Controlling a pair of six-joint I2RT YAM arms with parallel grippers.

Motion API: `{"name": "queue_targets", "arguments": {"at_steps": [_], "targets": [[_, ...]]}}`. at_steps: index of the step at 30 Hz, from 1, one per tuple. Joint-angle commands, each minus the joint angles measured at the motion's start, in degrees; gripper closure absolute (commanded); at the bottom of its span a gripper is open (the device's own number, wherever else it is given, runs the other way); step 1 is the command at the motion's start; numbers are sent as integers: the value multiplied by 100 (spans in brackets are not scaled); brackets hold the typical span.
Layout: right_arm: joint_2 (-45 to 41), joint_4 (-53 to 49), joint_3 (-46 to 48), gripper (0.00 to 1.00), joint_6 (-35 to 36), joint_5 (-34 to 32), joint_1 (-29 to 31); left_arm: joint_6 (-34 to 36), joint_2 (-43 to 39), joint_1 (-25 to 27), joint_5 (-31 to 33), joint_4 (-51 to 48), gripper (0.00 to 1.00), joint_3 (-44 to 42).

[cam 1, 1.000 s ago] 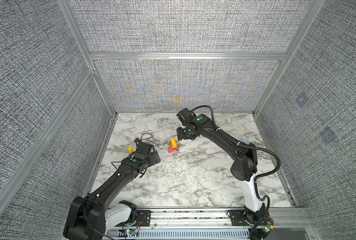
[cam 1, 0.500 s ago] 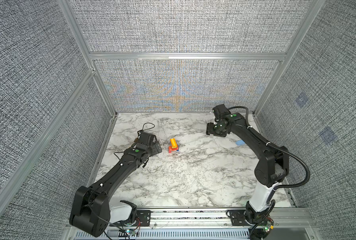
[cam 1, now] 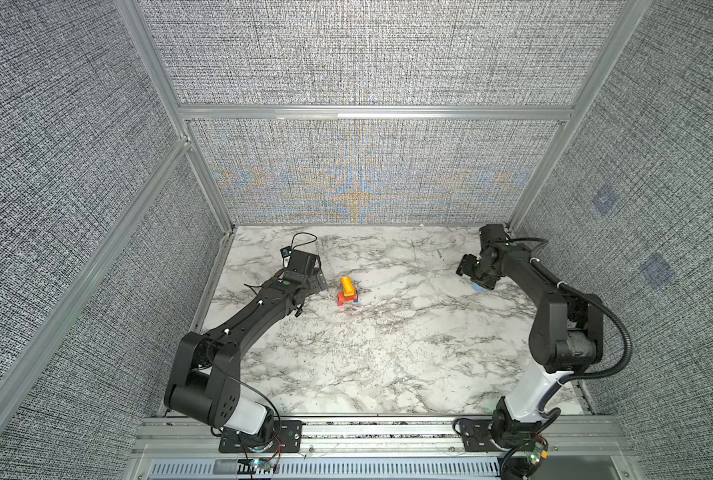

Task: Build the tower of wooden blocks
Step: 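Move the open right gripper over the light blue block, then lower the right gripper and close it on the light blue block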

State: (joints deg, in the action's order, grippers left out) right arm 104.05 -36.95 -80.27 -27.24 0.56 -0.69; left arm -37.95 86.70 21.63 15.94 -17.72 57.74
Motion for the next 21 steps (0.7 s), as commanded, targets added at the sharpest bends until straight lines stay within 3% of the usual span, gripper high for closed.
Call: {"name": "queue_targets", "arguments": {"at_steps": [1, 8, 21], "targets": [[117, 218, 15, 25, -72, -179, -102, -79, 171, -60, 81, 386, 1, 18], [363, 446, 170, 26, -155, -279, -487, -141, 474, -148, 35, 778, 1, -113], [1113, 339, -304, 37, -82, -192, -861, -168, 853, -302, -258, 1156, 1, -167]]}}
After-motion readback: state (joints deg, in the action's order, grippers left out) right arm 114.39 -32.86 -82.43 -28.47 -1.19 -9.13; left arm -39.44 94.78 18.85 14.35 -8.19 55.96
